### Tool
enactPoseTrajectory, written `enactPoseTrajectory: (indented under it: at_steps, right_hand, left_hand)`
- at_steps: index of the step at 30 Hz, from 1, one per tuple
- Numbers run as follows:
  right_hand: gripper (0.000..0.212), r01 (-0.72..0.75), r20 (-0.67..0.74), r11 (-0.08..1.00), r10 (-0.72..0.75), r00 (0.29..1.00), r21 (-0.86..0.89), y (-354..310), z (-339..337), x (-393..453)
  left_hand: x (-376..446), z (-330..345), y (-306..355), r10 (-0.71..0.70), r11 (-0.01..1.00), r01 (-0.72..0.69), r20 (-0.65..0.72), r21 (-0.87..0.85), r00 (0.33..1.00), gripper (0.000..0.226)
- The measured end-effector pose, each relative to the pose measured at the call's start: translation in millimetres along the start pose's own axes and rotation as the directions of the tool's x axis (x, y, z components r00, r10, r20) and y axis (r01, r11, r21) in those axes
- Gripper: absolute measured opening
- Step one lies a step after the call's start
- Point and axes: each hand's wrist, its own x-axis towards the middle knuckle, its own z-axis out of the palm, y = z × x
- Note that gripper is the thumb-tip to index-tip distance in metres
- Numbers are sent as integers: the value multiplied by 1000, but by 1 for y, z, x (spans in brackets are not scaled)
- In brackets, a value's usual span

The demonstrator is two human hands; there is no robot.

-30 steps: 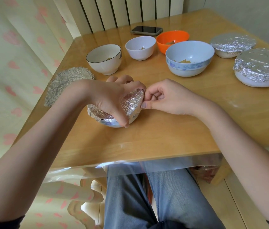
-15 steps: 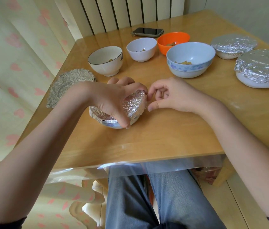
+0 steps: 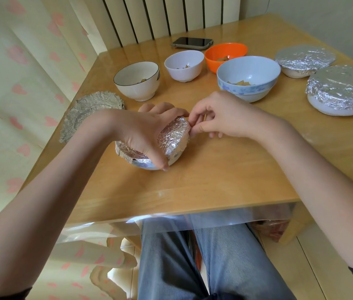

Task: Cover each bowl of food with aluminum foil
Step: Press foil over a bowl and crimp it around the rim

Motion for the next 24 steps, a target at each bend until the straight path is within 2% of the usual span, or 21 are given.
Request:
enactPoseTrajectory:
  at_steps: [3, 7, 12, 15, 18, 21, 24]
  right_hand:
    - [7, 13, -11, 999, -14, 1000, -40, -1, -2, 3]
    - [6, 46, -7, 977, -48, 999, -208, -8, -9, 9]
    - [19, 81, 1, 929, -86, 996, -362, -19, -19, 20]
    - [17, 57, 23, 944, -53, 998, -326, -16, -18, 20]
    - [14, -27, -2, 970, 28, 1000, -244, -5, -13, 9]
    - [13, -74, -136, 987, 55, 989, -144, 1, -2, -14]
    - [21, -93, -231, 993, 75, 970, -69, -9, 12, -39]
  left_hand:
    - [0, 1, 0, -7, 1000, 6, 6, 10, 1000, 127]
    - [-1, 1, 1, -1, 1000, 1, -10, 5, 1000, 121]
    - [-2, 0, 2, 12, 1000, -12, -20, 1, 1000, 116]
    - [-2, -1, 4, -10, 1000, 10, -15, 4, 1000, 114]
    - [-2, -2, 7, -57, 998, 57, -9, 40, 998, 116]
    - [-1, -1, 10, -163, 985, 162, 4, 66, 987, 122]
    - [-6, -3, 13, -214, 977, 214, 49, 5, 976, 144]
